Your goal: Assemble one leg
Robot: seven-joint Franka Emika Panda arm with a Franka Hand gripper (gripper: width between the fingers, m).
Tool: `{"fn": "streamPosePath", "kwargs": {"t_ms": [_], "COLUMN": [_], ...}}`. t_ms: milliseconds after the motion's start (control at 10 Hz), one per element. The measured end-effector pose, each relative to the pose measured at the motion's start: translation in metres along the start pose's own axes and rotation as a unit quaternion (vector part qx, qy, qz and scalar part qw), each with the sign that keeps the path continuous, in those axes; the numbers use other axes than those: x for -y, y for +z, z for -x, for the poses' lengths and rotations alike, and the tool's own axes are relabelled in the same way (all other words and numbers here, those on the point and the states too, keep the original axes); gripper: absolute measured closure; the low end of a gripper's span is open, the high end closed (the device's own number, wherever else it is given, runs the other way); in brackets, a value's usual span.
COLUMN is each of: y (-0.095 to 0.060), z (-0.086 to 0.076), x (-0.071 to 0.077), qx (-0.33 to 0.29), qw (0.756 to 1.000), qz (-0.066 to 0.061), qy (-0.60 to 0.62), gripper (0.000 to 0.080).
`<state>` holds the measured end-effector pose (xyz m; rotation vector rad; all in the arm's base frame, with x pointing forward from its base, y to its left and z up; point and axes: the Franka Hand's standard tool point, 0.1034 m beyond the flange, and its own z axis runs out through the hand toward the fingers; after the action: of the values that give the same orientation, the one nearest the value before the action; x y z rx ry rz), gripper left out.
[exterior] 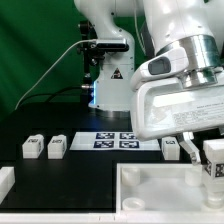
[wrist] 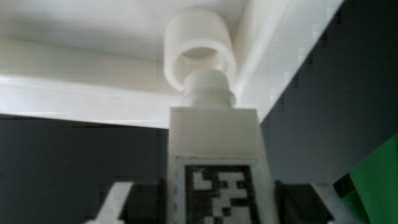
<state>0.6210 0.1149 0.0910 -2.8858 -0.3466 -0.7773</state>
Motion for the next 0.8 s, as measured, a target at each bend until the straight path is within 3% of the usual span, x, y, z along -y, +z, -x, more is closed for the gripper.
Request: {"fn": "streamPosePath", "kwargs": {"t_ms": [300,800], "y": [0.003,0.014], "z": [0.005,0.018], "x": [-0.005,-0.002], "qx": [0.004,0.02], "qw": [1.0,1.0], "qz": [0.002,-0.004], "qy": [0.0,0.002], "gripper": [0.0508,0.0508]}}
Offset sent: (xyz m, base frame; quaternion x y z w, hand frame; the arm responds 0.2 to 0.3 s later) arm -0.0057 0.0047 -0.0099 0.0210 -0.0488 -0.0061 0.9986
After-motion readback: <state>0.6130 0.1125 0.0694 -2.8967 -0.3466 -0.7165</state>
